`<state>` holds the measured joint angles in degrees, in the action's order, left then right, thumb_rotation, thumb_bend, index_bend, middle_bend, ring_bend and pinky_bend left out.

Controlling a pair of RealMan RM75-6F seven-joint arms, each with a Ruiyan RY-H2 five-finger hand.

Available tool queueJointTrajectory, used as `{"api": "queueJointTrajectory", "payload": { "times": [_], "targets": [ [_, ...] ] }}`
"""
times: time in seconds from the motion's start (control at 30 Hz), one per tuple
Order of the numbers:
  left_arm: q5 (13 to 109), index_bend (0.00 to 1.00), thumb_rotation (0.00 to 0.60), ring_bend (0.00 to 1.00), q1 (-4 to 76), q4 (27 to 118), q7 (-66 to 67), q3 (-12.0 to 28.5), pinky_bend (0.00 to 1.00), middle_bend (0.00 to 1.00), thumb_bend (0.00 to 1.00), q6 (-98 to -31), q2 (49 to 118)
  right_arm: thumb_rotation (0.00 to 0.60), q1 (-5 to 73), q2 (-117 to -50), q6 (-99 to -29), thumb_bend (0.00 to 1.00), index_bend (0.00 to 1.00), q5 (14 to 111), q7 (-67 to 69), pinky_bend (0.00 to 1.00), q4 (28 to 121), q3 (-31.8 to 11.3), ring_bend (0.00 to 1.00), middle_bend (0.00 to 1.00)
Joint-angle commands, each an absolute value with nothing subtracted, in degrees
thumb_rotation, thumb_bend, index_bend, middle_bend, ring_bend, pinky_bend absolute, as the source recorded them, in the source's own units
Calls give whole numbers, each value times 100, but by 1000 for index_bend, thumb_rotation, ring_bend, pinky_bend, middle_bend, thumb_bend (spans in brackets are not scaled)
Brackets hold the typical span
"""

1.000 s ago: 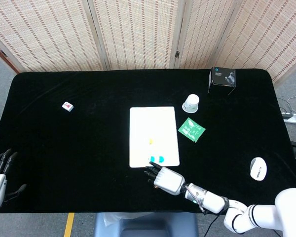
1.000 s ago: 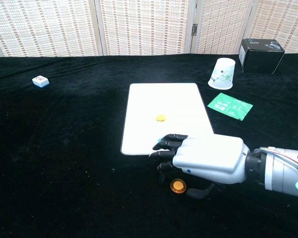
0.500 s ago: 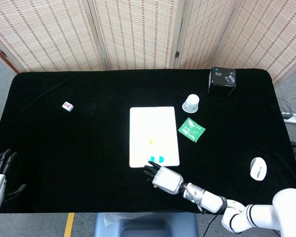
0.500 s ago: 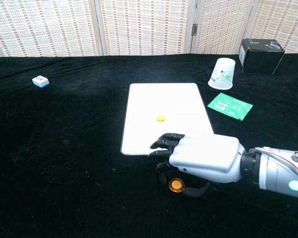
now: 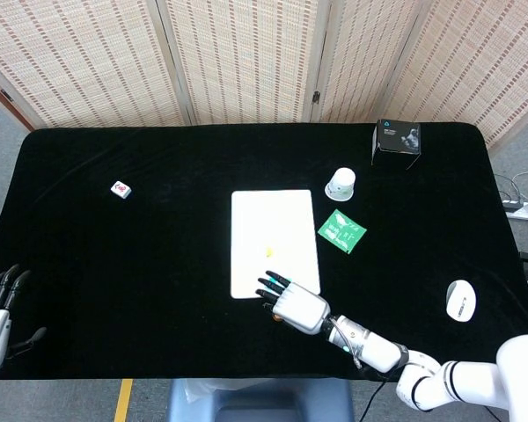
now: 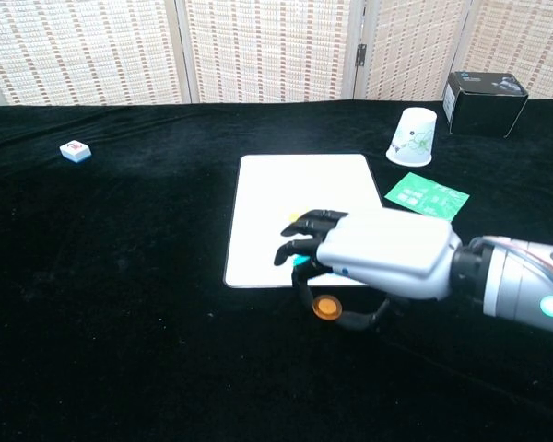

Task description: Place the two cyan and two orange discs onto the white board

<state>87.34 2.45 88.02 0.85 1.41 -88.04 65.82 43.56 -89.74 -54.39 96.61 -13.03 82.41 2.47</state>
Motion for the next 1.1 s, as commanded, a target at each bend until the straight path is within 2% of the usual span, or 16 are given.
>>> {"api": "queueJointTrajectory", "payload": {
  "times": [0.03,0.17,0.23,0.43,1.1],
  "targets": [
    [8734,54,600,12,250,8808,92,141,0,16,225,-8796,6580,600,4393,-8880,-5472,444,498,9495,-1329,0,8268,41,14,191],
    [8736,54,600,13,252,8808,91,141,0,16,225,-8794,6581,600,4431,-8831,-5419,445,498,9274,-1408,0,8221,-156,15,191],
    [8732,54,600,13,256,8810,95,143,0,16,225,-8785,6587,600,4510,-8841,-5241,444,498,8888,-1535,0,7990,-429,17,191],
    [8724,54,600,12,266,8800,105,140,0,16,225,-8758,6605,600,4681,-9096,-4875,444,498,8200,-1731,0,7461,-782,20,191],
    [8683,54,600,13,288,8764,94,150,0,16,225,-8703,6620,600,5164,-9925,-4340,444,498,7445,-1851,0,6172,-1042,17,186]
  ]
}}
